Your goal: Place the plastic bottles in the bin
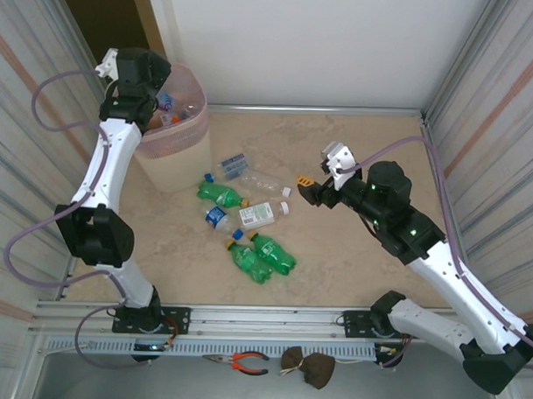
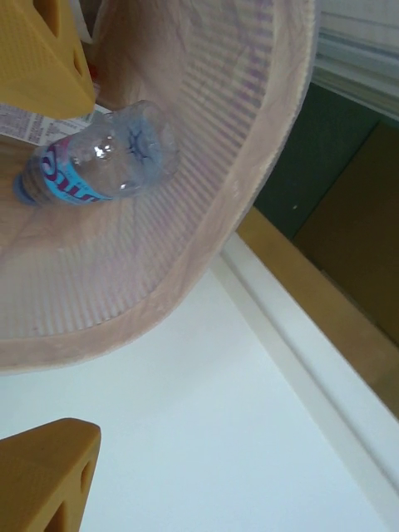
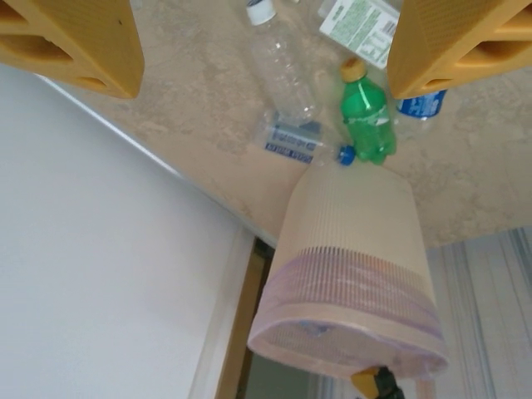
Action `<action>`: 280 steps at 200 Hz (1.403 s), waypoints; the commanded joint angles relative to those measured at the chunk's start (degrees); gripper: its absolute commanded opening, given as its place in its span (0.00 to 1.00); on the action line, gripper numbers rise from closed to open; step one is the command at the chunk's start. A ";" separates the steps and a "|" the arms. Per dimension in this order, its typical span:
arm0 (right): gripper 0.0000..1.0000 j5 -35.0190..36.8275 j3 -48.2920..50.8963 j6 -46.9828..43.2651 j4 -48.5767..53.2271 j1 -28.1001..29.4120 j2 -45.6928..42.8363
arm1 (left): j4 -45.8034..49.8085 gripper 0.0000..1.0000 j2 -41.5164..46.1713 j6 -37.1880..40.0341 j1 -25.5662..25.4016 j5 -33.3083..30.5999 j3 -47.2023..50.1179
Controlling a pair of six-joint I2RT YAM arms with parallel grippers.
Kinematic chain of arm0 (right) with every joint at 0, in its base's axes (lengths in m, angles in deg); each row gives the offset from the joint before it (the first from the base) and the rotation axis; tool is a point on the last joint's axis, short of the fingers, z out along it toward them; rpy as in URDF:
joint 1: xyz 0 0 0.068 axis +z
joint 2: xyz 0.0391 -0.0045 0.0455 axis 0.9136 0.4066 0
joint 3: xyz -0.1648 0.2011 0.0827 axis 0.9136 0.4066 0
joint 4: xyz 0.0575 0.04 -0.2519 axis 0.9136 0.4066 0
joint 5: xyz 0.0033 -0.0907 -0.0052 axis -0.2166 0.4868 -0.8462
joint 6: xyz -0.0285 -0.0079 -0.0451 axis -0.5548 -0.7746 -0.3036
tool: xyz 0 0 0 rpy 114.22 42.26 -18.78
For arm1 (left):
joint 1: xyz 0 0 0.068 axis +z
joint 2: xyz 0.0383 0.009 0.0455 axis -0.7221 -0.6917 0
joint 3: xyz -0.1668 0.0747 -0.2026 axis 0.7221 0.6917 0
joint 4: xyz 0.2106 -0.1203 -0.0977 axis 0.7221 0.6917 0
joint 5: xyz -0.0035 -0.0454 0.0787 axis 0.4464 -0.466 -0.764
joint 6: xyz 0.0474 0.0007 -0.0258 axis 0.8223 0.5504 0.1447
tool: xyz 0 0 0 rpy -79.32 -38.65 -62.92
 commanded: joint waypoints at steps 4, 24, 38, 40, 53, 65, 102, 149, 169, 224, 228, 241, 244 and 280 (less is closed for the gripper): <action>0.77 -2.26 -2.93 1.18 3.55 0.28 2.84 | 2.04 0.92 3.52 5.53 0.48 6.20 0.78; 0.77 -3.59 -4.80 0.66 6.66 0.32 6.35 | 2.87 0.91 5.46 8.02 0.52 10.85 2.16; 0.77 -5.06 -5.98 -0.04 8.89 0.38 8.45 | 2.91 0.90 7.43 9.67 0.51 14.78 3.87; 0.77 -5.32 -6.14 -0.23 9.33 0.34 8.78 | 2.90 0.89 7.68 9.86 0.51 15.31 4.18; 0.77 -7.37 -7.40 -1.60 11.93 0.29 10.88 | 3.53 0.89 9.38 10.75 0.47 17.74 5.81; 0.77 -9.41 -8.75 -3.52 14.77 0.32 13.05 | 3.19 0.89 11.25 12.16 0.57 20.49 7.63; 0.77 -11.31 -13.09 -9.26 21.67 0.32 20.95 | 2.11 0.88 17.06 13.78 0.60 27.20 14.26; 0.75 -11.57 -19.89 -13.81 25.29 -0.56 33.93 | 5.33 0.87 22.10 15.12 0.60 32.06 19.90; 0.73 -11.99 -23.24 -15.30 25.26 -0.99 39.16 | 4.75 0.87 25.01 14.93 0.52 33.01 23.62; 0.73 -11.51 -34.22 -19.16 25.67 -2.06 54.39 | 0.14 0.86 31.19 12.40 0.34 35.82 32.27; 0.73 -11.42 -34.97 -19.51 25.67 -2.15 55.45 | 0.34 0.86 31.30 12.50 0.30 35.87 32.34; 0.73 -11.19 -37.57 -20.66 26.40 -2.41 58.84 | 1.15 0.86 31.42 12.53 0.25 35.98 32.59; 0.73 -11.11 -38.05 -20.86 26.46 -2.48 59.72 | 1.24 0.86 31.50 12.52 0.25 36.11 32.61; 0.76 -10.08 -44.67 -22.37 27.63 -3.78 68.95 | -0.04 0.85 31.01 10.76 -0.49 36.70 33.75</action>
